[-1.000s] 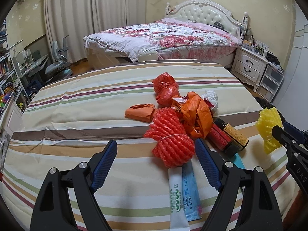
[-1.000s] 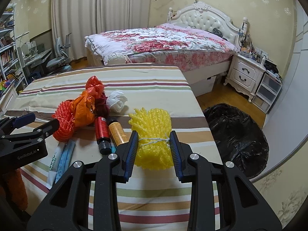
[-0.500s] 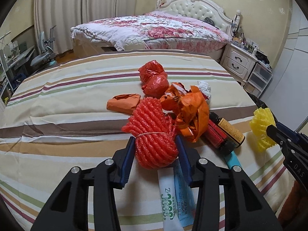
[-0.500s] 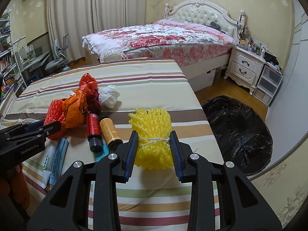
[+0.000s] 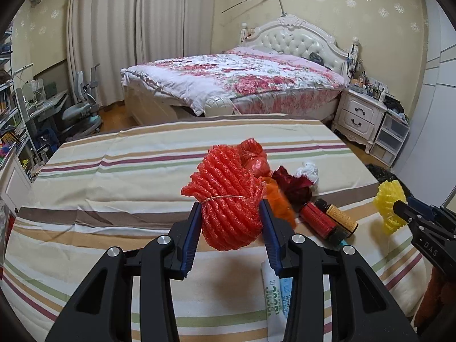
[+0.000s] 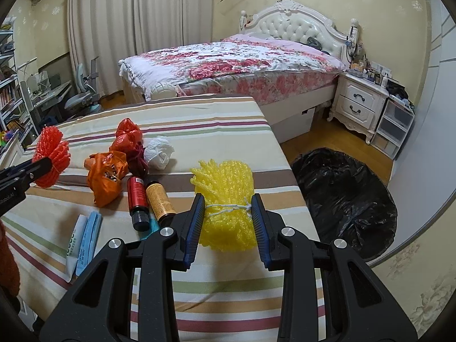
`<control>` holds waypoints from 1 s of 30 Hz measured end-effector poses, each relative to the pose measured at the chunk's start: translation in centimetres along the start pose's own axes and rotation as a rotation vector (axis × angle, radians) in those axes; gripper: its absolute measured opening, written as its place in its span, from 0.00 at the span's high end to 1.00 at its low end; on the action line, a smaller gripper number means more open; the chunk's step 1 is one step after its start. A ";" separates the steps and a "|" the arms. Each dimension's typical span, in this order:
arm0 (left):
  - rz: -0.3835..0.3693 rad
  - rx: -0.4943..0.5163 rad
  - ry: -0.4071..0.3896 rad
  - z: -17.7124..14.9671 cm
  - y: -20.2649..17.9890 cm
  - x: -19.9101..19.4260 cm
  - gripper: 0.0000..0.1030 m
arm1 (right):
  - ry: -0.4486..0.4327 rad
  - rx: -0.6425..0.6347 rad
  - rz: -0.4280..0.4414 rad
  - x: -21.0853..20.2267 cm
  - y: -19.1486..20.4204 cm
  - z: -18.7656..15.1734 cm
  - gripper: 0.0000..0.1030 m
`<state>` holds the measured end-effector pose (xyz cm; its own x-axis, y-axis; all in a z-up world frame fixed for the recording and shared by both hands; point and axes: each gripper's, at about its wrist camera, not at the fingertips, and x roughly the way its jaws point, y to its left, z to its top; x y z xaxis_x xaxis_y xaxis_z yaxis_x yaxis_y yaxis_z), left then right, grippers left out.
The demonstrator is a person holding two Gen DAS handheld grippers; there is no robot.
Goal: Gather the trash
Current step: 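Open the right gripper over the bin while the left drops the red net in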
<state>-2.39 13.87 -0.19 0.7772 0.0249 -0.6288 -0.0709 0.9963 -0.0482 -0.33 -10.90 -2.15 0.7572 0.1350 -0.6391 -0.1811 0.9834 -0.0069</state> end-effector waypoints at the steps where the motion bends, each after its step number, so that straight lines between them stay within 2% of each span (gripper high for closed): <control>1: -0.010 -0.003 -0.014 0.4 -0.2 -0.4 0.60 | -0.006 0.004 -0.005 -0.2 -0.3 0.2 0.68; 11: -0.135 0.073 -0.093 3.2 -7.3 -0.3 0.60 | -0.061 0.062 -0.089 -1.7 -4.5 1.5 0.68; 21: -0.247 0.147 -0.051 4.1 -15.4 3.4 0.60 | -0.088 0.152 -0.199 -1.6 -10.8 2.2 0.68; 30: -0.279 0.225 -0.042 4.2 -20.9 6.2 0.60 | -0.098 0.192 -0.267 -0.3 -14.4 2.3 0.68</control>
<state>6.53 -6.41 0.23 0.7722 -0.2522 -0.5831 0.2838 0.9581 -0.0386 3.53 -24.81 -0.09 0.8203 -0.1289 -0.5573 0.1462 0.9892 -0.0135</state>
